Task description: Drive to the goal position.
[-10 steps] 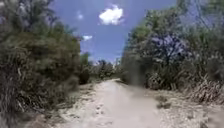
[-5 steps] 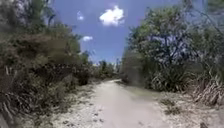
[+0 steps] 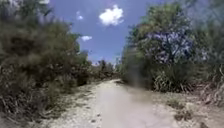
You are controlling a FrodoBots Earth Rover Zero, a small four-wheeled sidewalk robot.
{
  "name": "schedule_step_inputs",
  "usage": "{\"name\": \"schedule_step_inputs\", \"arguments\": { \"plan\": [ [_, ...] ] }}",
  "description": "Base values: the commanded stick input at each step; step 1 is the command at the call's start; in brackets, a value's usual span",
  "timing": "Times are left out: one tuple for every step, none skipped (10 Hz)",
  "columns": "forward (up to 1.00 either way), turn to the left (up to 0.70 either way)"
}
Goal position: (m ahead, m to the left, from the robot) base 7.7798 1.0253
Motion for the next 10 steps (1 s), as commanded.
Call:
{"name": "schedule_step_inputs", "arguments": {
  "plan": [
    [0.45, 0.27],
    [0.45, 0.27],
    [0.45, 0.24],
    [0.45, 0.08],
    [0.45, 0.00],
    [0.45, 0.00],
    [0.45, 0.00],
    [0.45, 0.00],
    [0.45, 0.00],
    [0.45, 0.00]
  ]
}}
